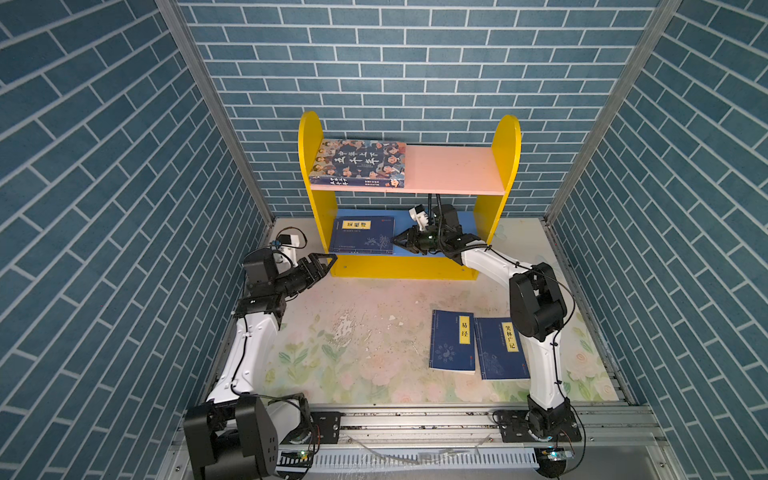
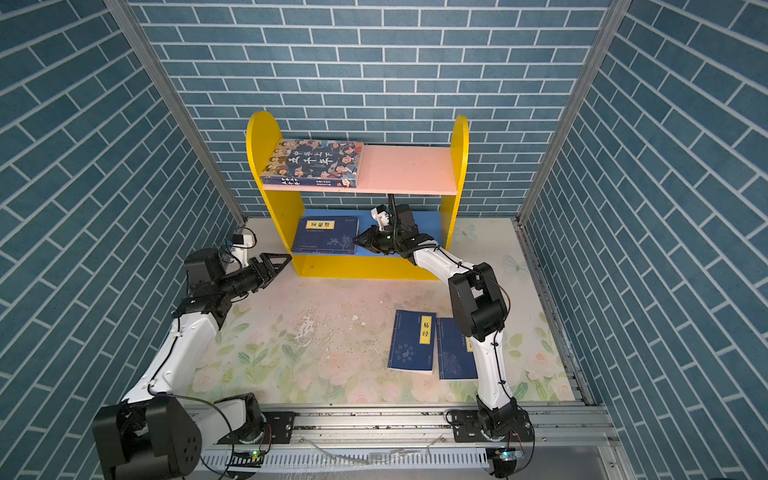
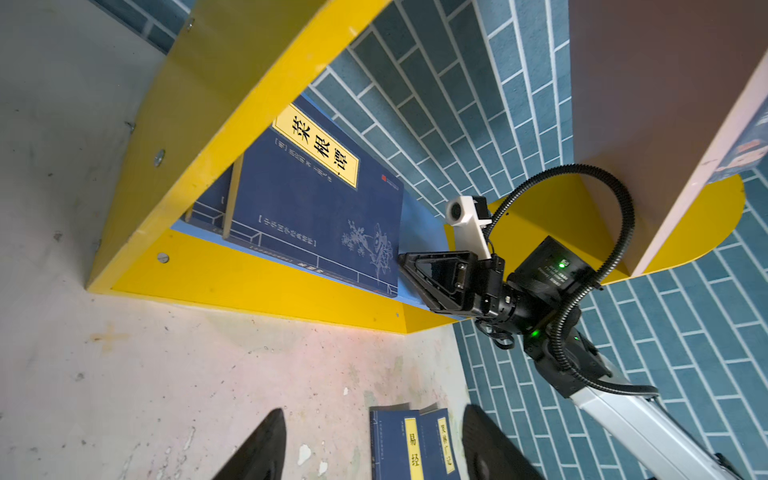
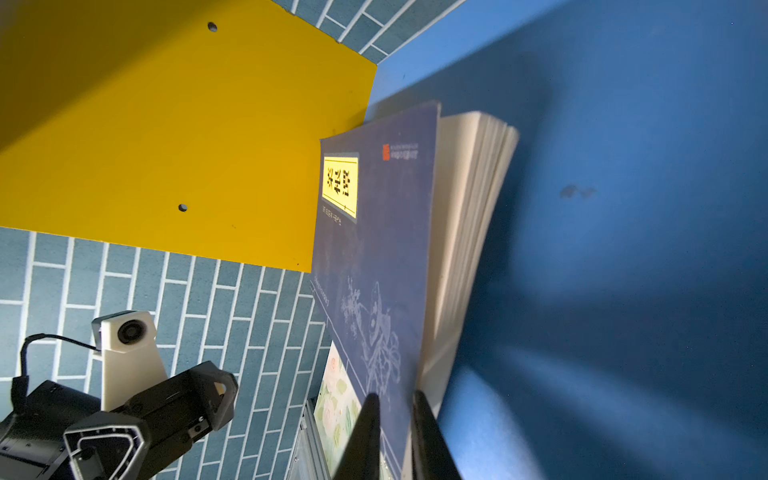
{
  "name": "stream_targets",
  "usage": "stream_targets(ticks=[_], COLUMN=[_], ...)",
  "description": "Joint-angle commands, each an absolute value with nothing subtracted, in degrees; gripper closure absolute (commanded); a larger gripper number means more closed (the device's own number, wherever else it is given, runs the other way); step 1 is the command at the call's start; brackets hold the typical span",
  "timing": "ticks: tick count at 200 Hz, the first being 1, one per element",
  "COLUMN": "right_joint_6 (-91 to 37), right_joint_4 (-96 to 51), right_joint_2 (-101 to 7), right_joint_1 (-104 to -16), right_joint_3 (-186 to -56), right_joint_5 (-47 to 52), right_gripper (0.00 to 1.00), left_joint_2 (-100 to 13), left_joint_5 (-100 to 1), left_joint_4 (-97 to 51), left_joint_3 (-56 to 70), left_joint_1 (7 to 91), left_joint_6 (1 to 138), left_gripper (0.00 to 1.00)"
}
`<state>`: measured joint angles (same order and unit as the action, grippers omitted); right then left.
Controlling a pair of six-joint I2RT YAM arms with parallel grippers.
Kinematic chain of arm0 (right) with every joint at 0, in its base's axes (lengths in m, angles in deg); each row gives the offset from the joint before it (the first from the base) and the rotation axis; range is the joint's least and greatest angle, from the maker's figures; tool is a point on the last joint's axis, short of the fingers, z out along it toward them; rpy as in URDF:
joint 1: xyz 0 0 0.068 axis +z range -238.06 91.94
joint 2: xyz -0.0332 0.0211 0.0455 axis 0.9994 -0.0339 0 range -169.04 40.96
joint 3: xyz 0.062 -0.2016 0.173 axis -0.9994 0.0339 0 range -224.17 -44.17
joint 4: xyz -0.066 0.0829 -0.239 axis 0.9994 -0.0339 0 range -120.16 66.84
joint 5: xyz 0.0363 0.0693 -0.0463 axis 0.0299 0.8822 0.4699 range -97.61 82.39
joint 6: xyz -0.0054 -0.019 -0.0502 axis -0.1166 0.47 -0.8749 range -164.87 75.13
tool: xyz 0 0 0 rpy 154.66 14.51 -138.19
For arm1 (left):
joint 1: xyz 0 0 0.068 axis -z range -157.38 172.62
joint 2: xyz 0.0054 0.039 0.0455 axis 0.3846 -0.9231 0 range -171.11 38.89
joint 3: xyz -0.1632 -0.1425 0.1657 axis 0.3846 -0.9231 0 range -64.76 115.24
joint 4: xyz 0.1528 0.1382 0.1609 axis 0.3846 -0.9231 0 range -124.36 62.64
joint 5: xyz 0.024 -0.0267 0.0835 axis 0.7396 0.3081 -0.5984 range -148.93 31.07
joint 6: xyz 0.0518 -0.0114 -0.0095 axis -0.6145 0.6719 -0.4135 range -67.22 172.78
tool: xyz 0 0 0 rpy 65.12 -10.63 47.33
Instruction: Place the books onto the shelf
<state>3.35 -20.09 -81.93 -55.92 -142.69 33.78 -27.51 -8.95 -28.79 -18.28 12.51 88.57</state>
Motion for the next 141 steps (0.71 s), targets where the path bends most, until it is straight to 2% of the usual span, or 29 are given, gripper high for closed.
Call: stream_targets(ticks=[1,72,121,141], right_joint_6=[3.6,3.7,4.4,5.1], right_joint_4=[-19.5,-20.7,-20.5,-20.2], right_joint_2=[-83.2,-84.2,-85.1,-86.4], right_joint_1=[-55.5,-55.1,-54.7,-54.6], right_joint_3=[-145.0,-146.8,-148.4,-148.9], right_joint_5=[34.2,33.9,33.8,33.9], right_gripper=[0.84,0.86,0.86,0.86], left_joint_2=[-29.5,-34.2,-37.4,-38.9], left_joint_5=[-10.2,-7.9,-8.7,-8.7], left_joint_4=[-25.4,-16.1,-14.0,-12.9], left_joint_3=[-18.6,-22.3,-22.4,-22.2], left_joint_1=[12.5,12.8,14.1,14.5], left_joint_6=[82.6,77.5,75.0,74.9], left_gripper=[0.32,0.39,0.54,0.55])
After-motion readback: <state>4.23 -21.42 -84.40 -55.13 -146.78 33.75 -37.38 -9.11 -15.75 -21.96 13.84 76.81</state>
